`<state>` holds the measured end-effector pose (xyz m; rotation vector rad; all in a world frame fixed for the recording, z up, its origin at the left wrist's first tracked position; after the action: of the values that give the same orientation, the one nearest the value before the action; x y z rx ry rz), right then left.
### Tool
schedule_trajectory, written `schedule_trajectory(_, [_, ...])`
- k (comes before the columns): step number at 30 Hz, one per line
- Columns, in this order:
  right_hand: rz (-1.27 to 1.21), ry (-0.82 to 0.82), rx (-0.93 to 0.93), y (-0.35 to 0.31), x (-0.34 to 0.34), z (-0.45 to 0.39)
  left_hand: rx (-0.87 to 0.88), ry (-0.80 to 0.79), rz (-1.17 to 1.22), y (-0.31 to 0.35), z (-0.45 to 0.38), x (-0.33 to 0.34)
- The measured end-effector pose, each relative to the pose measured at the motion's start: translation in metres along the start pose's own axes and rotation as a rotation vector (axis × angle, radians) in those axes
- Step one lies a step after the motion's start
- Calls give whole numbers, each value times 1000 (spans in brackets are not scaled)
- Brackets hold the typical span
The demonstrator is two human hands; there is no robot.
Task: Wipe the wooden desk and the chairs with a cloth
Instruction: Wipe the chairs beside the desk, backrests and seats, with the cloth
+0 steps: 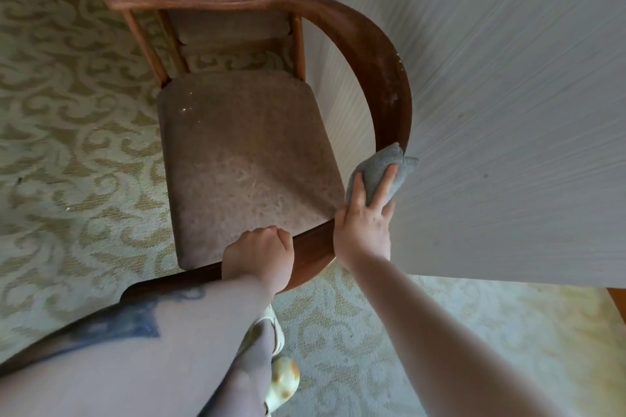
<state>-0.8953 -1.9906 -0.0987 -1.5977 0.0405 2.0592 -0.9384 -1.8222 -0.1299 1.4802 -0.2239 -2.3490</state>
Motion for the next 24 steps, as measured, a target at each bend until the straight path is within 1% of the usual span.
schedule_trajectory(3, [55, -11, -63, 1, -2, -6, 47, -141, -9, 4, -8, 5])
schedule_trajectory(5, [114, 21, -109, -1, -5, -15, 78, -171, 75, 16, -23, 1])
schedule_trajectory(8, [218, 49, -133, -5, -28, -60, 181, -150, 212, 71, -39, -6])
schedule_trajectory(10, [322, 56, -205, -13, -51, -91, 254, -116, 337, 111, -46, -10])
schedule_trajectory(11, [335, 56, -240, -18, -58, -99, 285, -94, 409, 126, -49, -11])
schedule_trajectory(12, [308, 54, -245, -20, -63, -101, 308, -80, 473, 137, -51, -12])
schedule_trajectory(14, [190, 86, -156, -17, -64, -93, 321, -75, 538, 145, -56, -10])
schedule_trajectory(16, [148, 74, -82, -9, -53, -83, 320, -89, 511, 143, -57, -5])
schedule_trajectory(17, [150, 60, -80, -5, -49, -81, 328, -91, 454, 142, -58, -2])
schedule_trajectory(20, [181, 40, -157, -4, -49, -94, 336, -82, 220, 146, -59, -3])
schedule_trajectory(22, [176, 71, -244, -12, -59, -116, 310, -86, 219, 147, -60, -2])
schedule_trajectory(24, [169, 49, -227, -26, -73, -149, 288, -83, 265, 145, -62, -4])
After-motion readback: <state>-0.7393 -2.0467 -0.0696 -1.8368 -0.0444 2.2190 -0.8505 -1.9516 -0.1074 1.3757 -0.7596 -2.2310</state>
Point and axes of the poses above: each hand's wrist, its own z-axis away from the middle knuckle, its own x-axis out of the palm, y = z × x, the point moved 8 cm from there along -z, towards the middle knuckle, and after that the axes turned 11 degrees about x, right-handed, at the moved point
